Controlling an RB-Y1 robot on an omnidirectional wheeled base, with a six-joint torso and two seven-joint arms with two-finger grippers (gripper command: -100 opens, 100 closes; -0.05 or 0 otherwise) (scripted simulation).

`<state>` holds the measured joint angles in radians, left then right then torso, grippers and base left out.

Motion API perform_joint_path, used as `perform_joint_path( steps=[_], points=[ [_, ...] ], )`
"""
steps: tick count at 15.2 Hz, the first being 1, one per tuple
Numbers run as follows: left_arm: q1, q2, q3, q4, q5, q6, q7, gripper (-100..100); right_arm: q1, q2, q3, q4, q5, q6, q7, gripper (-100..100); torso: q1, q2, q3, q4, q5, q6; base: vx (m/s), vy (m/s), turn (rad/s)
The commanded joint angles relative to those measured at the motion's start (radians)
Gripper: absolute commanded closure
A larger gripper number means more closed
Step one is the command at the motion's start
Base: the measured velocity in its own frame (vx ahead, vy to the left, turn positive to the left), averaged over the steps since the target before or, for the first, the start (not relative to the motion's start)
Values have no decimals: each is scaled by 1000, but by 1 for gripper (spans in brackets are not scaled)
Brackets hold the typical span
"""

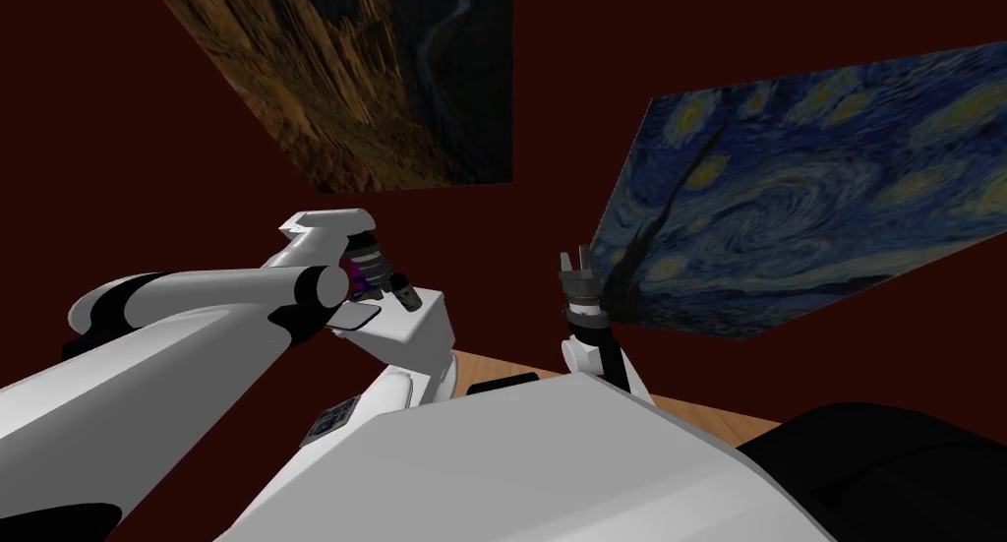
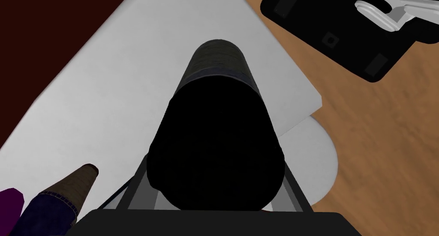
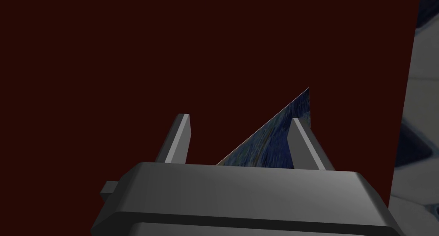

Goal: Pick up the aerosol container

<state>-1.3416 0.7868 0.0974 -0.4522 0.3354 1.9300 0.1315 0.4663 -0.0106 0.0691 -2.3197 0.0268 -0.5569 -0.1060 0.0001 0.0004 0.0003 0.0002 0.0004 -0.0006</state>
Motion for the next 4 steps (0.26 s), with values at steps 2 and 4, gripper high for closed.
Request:
perform_joint_path(
  steps=[2,4],
  points=[
    [-23,15,-5,-4,-1,30,-1,100,0,0,0,0,0,0,0,0,0,0,0,0,0,0,6,-1,-11],
    [-8,10,-2,-17,1,27,3,100,0,0,0,0,0,0,0,0,-1,-1,0,1,-1,0,25,1,-18]
  ],
)
